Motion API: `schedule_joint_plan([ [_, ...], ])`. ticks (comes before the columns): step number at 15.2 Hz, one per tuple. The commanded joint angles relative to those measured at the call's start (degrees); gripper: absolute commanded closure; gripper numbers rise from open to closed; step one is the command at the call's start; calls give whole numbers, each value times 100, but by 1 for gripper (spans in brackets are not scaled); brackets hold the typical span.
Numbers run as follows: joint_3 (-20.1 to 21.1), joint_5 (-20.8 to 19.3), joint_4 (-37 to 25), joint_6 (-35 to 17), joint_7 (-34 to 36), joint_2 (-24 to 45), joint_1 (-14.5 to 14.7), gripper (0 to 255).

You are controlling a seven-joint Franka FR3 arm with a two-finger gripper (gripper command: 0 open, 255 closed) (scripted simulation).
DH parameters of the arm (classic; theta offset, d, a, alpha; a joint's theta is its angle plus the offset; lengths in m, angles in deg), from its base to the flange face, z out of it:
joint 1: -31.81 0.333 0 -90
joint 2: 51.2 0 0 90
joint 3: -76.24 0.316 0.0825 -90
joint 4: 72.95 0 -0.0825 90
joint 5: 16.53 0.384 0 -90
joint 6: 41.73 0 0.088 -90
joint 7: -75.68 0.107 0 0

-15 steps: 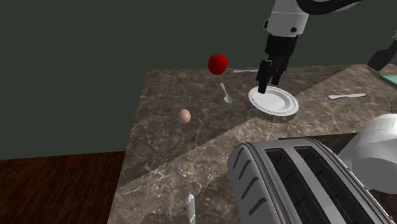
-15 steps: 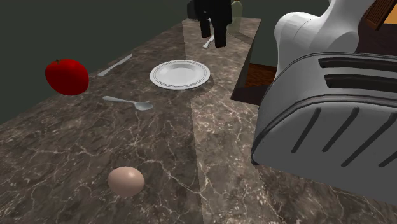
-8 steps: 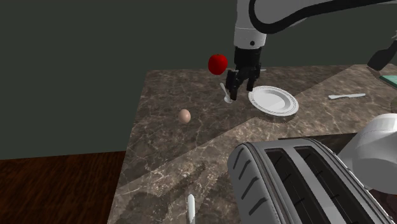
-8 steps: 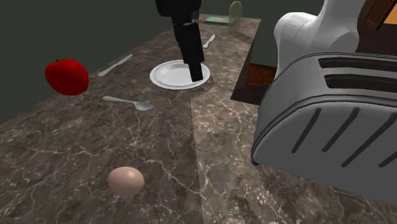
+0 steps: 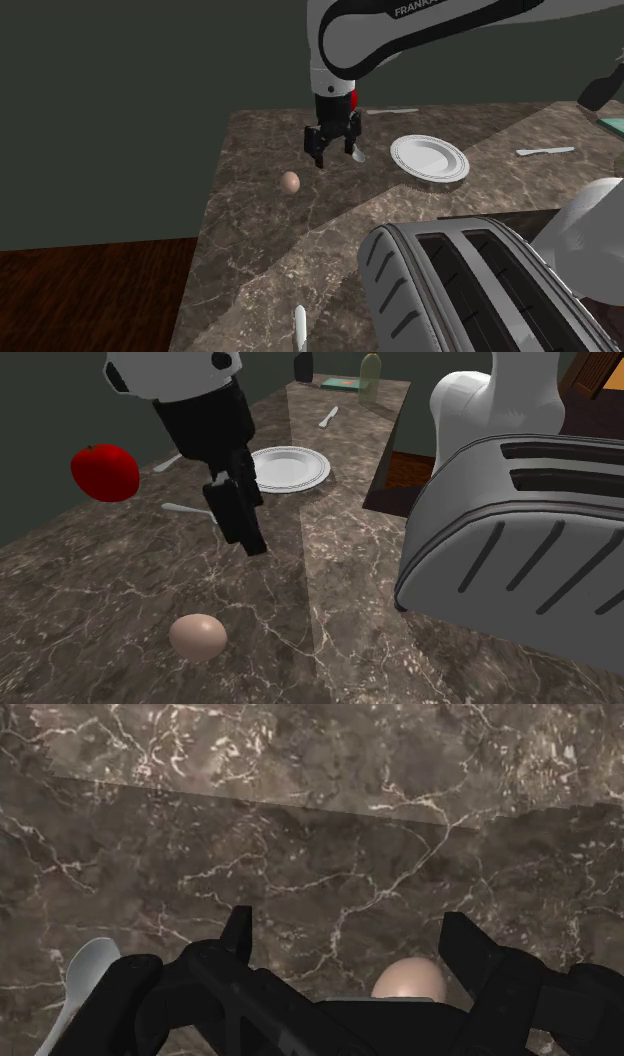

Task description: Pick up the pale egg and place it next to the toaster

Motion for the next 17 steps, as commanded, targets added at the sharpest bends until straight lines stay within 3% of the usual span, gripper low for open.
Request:
schedule_joint_plan([
  [1, 69, -127, -357, -73, 258, 491, 40, 0],
  [10, 111, -733, -2464, 93, 1297, 2729, 485, 0],
  [17, 97, -751, -2021, -423, 1310, 2803, 500, 0],
])
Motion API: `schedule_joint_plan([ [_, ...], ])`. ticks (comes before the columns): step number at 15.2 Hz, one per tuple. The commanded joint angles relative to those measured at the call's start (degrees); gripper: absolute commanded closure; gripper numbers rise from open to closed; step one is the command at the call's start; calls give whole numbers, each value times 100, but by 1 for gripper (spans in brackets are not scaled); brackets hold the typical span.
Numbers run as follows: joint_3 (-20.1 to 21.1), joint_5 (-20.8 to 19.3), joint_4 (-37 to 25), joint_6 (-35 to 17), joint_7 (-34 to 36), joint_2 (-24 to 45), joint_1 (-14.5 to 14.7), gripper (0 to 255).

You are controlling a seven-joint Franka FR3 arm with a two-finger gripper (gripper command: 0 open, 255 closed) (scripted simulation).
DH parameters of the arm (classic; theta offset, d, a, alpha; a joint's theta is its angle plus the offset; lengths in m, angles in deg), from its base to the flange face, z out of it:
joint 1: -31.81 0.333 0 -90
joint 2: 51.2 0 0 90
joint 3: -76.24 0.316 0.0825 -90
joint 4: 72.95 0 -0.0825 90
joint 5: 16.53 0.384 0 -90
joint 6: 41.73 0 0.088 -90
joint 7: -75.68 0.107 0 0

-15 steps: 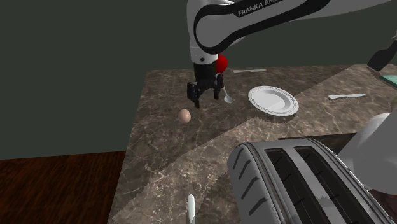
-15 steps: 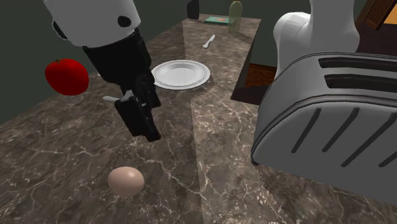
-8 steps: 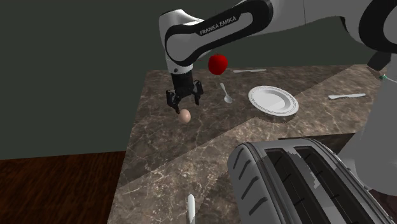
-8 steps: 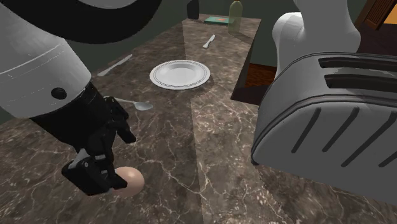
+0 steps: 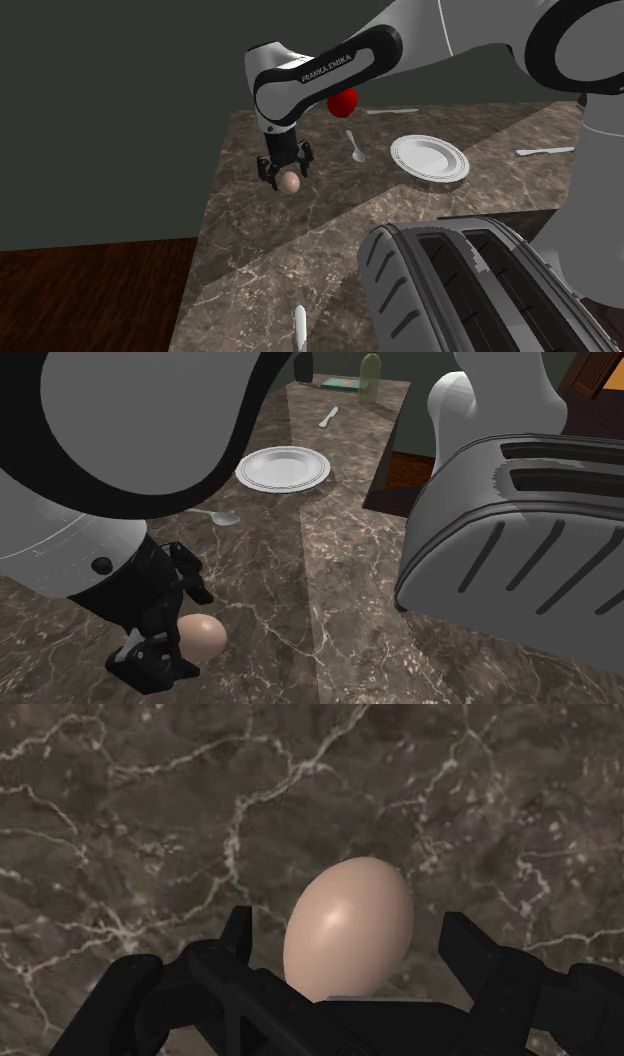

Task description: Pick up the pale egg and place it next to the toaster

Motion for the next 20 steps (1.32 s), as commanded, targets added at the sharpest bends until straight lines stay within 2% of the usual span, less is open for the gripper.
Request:
schedule_joint_plan([
  [1, -1, -6, 90, -115, 9, 22, 6, 0],
  [8, -1, -6, 88, -113, 9, 23, 6, 0],
  [9, -1, -6, 88, -113, 9, 23, 6, 255],
  [20, 8, 12, 33, 12, 6, -48, 0, 255],
])
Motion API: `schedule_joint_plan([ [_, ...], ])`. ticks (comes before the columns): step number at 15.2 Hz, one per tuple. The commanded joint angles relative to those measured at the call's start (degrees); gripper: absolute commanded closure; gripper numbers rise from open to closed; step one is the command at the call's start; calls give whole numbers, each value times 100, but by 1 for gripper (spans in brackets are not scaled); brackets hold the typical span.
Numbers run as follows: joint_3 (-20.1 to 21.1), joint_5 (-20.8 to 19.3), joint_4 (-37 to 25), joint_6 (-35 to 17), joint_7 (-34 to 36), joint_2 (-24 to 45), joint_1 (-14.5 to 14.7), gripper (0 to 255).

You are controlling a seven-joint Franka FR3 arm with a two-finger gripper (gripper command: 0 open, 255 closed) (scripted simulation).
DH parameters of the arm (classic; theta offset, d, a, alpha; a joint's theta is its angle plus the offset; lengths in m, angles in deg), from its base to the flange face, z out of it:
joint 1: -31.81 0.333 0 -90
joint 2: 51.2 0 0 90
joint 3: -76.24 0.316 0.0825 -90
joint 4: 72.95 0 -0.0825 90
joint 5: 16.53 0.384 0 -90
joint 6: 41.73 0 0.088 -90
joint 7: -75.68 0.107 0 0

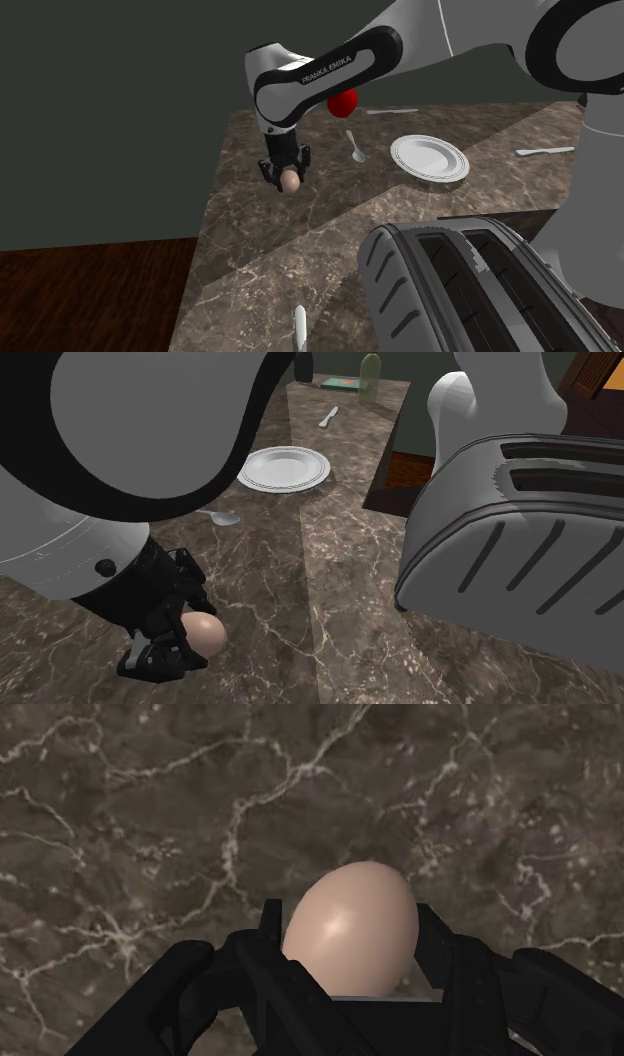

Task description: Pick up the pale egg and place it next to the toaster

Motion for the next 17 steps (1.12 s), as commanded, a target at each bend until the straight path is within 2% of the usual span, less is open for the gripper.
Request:
schedule_joint_plan([
  [1, 8, 17, -41, 109, -6, -70, -9, 255],
  [17, 56, 120, -730, 1184, -1, -469, -33, 255],
])
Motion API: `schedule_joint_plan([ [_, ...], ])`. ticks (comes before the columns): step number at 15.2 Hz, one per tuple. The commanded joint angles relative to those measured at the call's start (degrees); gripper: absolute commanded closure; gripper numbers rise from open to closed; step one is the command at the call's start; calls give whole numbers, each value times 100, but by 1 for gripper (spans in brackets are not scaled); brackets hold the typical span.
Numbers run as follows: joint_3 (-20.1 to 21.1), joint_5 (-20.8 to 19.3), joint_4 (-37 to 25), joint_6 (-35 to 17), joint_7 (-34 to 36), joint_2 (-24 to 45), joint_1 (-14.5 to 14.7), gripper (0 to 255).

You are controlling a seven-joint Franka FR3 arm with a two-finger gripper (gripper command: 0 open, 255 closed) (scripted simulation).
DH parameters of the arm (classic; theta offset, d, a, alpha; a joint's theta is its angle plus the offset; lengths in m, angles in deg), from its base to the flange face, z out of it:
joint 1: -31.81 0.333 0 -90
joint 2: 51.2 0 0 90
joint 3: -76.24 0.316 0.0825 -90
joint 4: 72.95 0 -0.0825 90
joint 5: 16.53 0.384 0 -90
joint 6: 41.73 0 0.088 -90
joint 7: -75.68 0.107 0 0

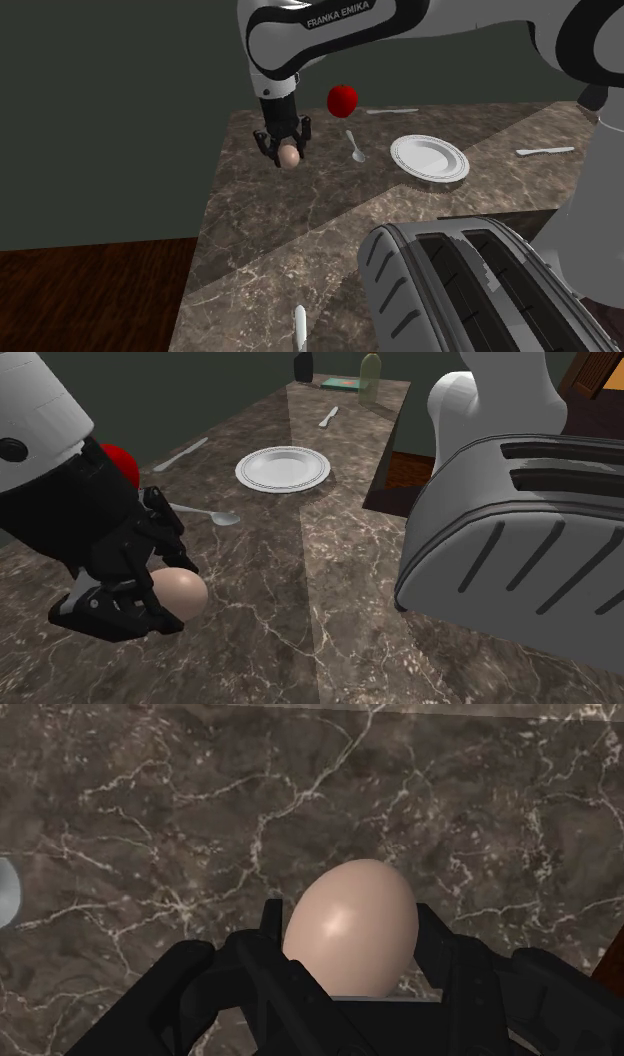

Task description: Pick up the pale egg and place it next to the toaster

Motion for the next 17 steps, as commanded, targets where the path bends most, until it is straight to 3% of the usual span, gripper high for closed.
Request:
schedule_joint_plan([
  [1, 6, 12, -95, 141, 4, -45, -1, 255],
  [17, 33, 35, -1236, 1343, 67, -112, 31, 255],
])
